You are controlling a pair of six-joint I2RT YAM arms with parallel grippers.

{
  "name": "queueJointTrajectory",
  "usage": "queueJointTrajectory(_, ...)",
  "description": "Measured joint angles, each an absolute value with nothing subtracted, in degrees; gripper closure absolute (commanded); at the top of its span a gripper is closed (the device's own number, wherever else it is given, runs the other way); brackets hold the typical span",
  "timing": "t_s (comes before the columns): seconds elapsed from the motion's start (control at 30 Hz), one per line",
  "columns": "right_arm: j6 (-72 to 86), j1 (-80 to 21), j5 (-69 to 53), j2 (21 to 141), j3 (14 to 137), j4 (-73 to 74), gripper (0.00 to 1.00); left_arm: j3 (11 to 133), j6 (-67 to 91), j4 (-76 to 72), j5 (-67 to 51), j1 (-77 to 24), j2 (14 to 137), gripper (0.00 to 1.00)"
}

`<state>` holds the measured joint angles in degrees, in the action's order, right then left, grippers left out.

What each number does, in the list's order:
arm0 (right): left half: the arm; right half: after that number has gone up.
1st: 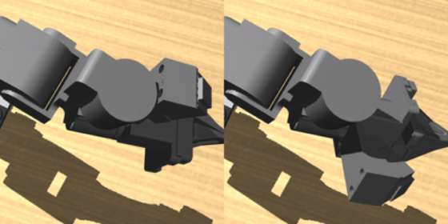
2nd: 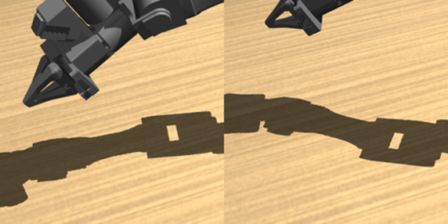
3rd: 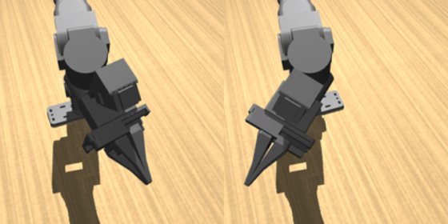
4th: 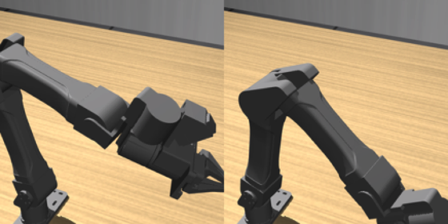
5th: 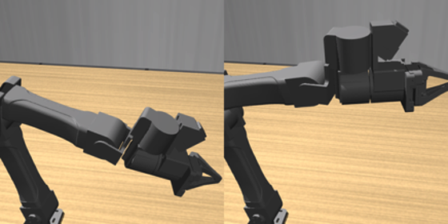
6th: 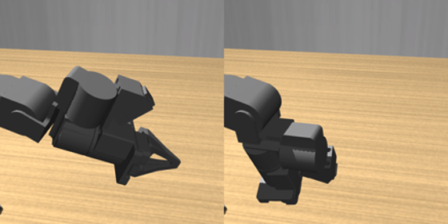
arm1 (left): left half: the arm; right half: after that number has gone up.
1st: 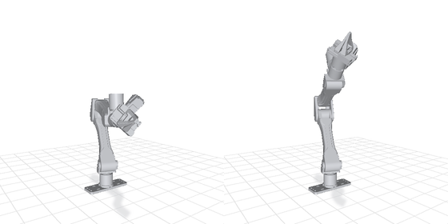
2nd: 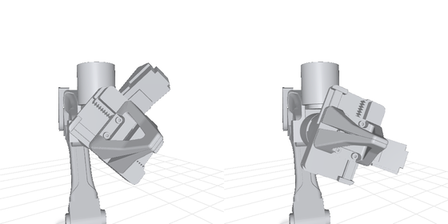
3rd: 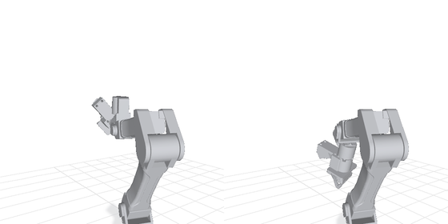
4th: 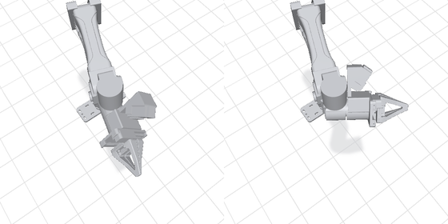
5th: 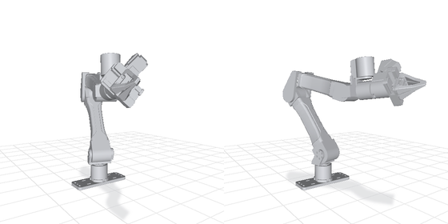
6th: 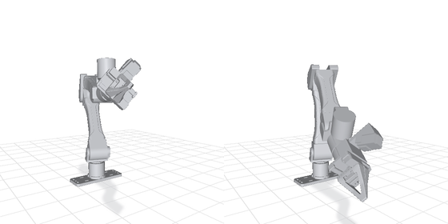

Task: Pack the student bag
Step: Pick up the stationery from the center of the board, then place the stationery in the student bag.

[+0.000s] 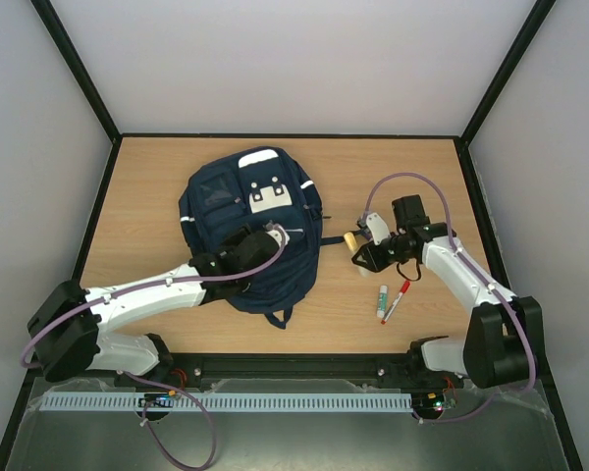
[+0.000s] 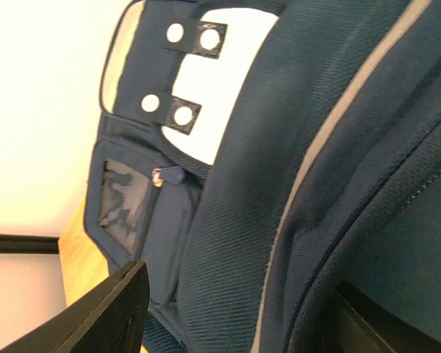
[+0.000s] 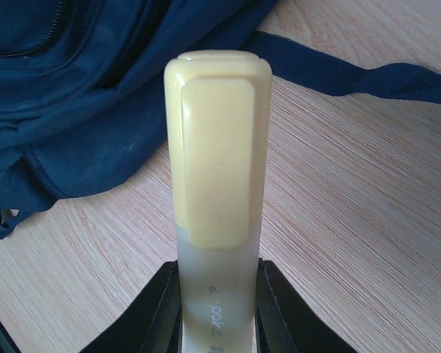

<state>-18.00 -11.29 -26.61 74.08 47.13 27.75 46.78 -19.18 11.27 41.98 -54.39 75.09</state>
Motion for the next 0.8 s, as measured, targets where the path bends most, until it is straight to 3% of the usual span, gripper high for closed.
queueJointTrajectory(0.17,-18.7,-13.9,-25.7,73.3,47.4,28.1,0.95,44.5,-19.9,11.2,39.5,-55.3,74.8,0.42)
queueJointTrajectory(0.27,-19.3,-15.7,-24.4,73.1,47.4,28.4,0.95,43.4,-20.1,11.5,39.2,-56.3,74.8,0.48)
queueJointTrajectory(0.53,-20.1,-20.3,-19.9,72.6,50.9,29.4,0.96,43.4,-20.5,11.3,42.0,-57.1,77.6,0.97)
queueJointTrajectory(0.8,-22.3,-23.7,-18.0,71.7,57.4,33.5,0.97,46.6,-19.0,12.5,40.5,-54.5,75.7,0.97)
